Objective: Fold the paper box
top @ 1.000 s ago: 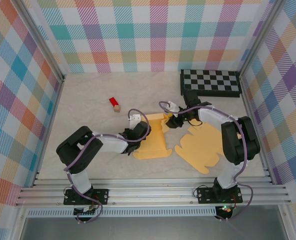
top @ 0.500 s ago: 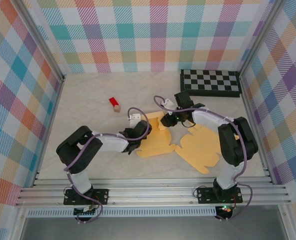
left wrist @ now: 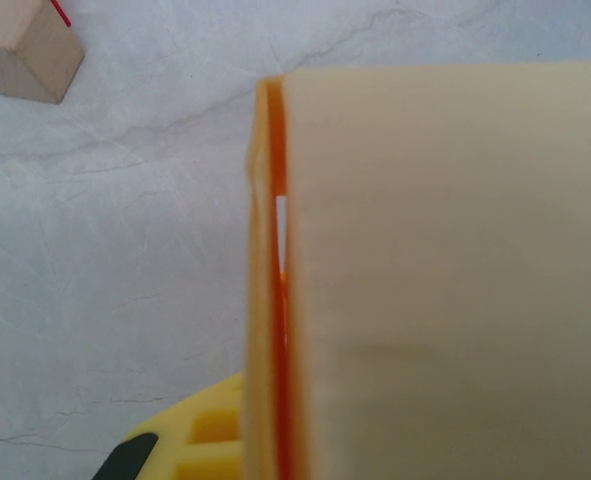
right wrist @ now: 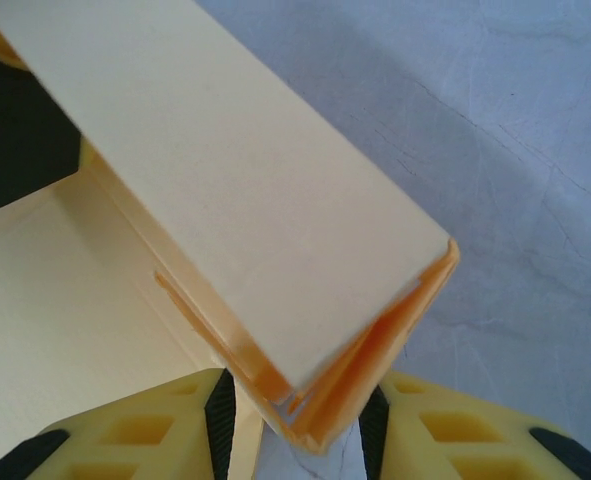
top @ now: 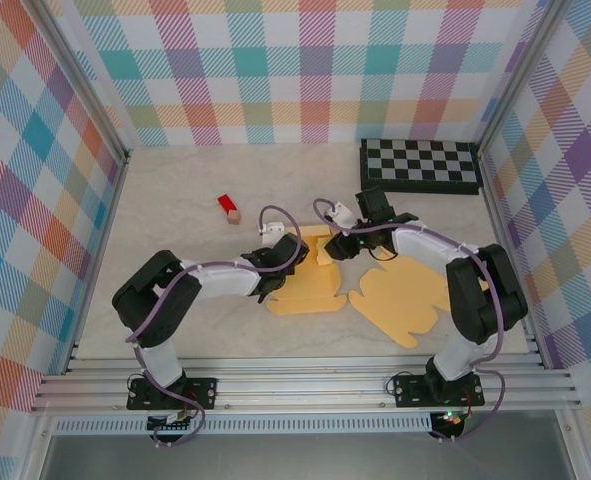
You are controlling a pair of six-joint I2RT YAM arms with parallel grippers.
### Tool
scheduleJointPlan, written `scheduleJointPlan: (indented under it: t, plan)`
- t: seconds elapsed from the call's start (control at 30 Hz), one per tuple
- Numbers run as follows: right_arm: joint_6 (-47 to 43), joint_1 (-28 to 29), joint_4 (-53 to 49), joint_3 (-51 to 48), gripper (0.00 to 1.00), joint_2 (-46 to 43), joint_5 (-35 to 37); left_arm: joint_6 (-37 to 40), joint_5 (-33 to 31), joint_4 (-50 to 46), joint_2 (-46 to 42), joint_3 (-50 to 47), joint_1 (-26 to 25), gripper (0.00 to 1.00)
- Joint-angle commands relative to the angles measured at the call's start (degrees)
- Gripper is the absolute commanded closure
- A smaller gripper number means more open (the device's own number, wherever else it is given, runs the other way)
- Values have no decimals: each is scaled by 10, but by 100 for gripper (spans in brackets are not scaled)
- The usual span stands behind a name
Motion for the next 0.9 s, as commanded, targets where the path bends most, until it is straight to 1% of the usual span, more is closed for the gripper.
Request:
scheduleJointPlan:
  t: [0.0, 0.13, 0.23, 0.37, 0.47, 0.5, 0.63, 0.77, 0.87]
  plan:
    - [9, -4, 21, -14, 60, -30, -46, -7, -13, -77, -25, 38, -2, 100]
    - [70, -3, 57, -16, 60, -14, -42, -20, 7, -107, -34, 60, -2, 100]
    - [99, -1, 104, -37, 60, -13, -41, -27, 30, -106, -47, 61, -1, 100]
    - [109, 1, 130, -51, 60, -19, -56, -30, 44, -113, -65, 63, -2, 100]
    - [108, 4, 136, -56, 60, -22, -49, -31, 44, -127, -70, 74, -2, 100]
    - [113, 5, 141, -58, 60, -22, -43, -31, 45, -148, -70, 78, -2, 100]
    - [142, 16, 167, -60, 61, -14, 3, -41, 58, -163, -71, 87, -2, 100]
    - [155, 37, 178, -54, 61, -1, 71, -54, 61, -177, -71, 95, -1, 100]
    - [178, 53, 180, -52, 62, 6, 142, -71, 57, -202, -70, 104, -2, 100]
